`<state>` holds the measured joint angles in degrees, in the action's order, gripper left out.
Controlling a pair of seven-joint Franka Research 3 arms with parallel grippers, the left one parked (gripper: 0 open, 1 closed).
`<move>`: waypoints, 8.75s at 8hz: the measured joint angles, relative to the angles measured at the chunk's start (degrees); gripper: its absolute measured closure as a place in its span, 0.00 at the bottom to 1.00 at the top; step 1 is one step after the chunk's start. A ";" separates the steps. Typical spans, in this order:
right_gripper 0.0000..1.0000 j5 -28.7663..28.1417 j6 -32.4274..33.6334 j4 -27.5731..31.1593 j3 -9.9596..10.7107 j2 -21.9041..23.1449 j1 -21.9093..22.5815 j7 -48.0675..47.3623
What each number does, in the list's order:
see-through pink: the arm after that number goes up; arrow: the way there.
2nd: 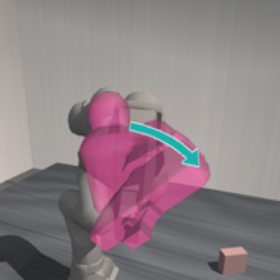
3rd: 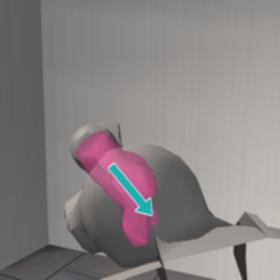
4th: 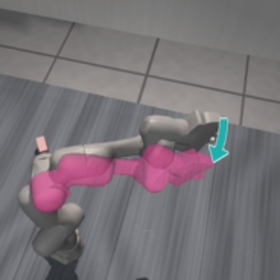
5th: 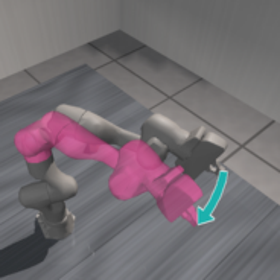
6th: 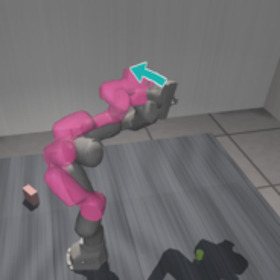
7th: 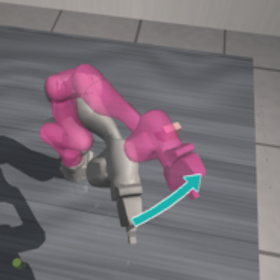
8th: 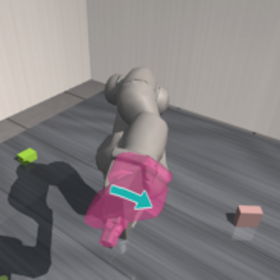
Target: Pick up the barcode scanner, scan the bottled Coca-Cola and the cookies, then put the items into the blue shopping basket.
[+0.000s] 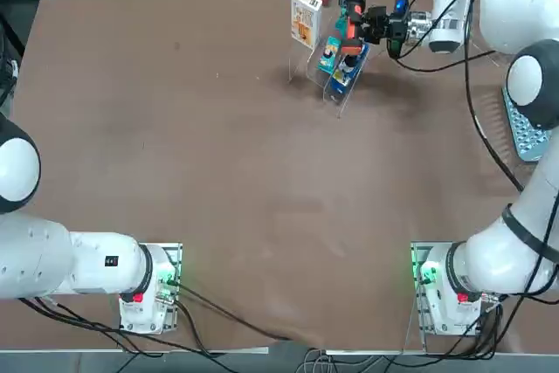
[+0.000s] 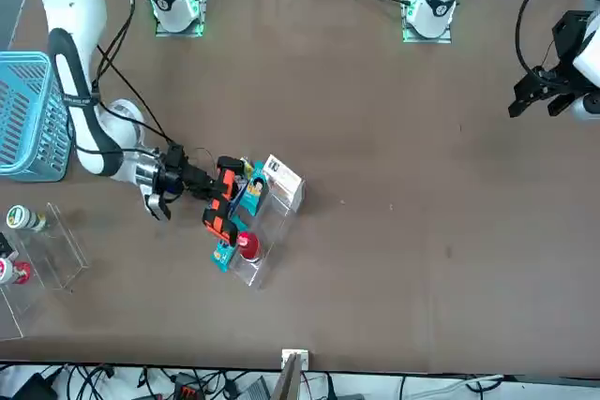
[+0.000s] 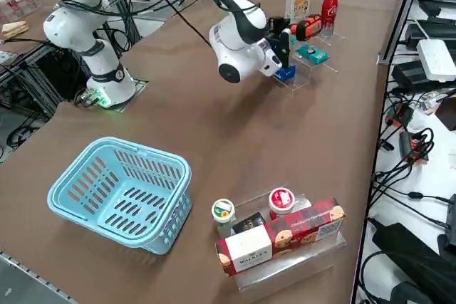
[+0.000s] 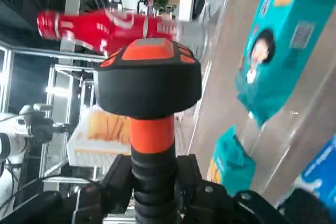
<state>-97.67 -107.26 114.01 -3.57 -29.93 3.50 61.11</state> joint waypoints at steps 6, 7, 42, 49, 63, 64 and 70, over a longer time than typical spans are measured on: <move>0.57 -5.76 -0.09 15.79 -2.04 6.35 1.07 9.91; 0.57 -7.90 -0.15 17.51 -2.47 6.99 1.45 11.20; 0.57 95.57 -22.81 23.37 3.91 25.72 -2.12 -64.57; 0.57 95.94 -31.19 31.04 3.89 25.10 -1.80 -65.35; 0.00 96.14 0.33 3.99 3.89 31.71 -1.87 -65.66; 0.00 96.13 5.90 -2.70 3.80 32.29 -1.81 -65.66; 0.00 95.95 11.67 -20.45 2.83 30.30 12.20 -70.58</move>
<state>-1.72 -95.59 93.57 -0.74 0.37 15.70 -9.47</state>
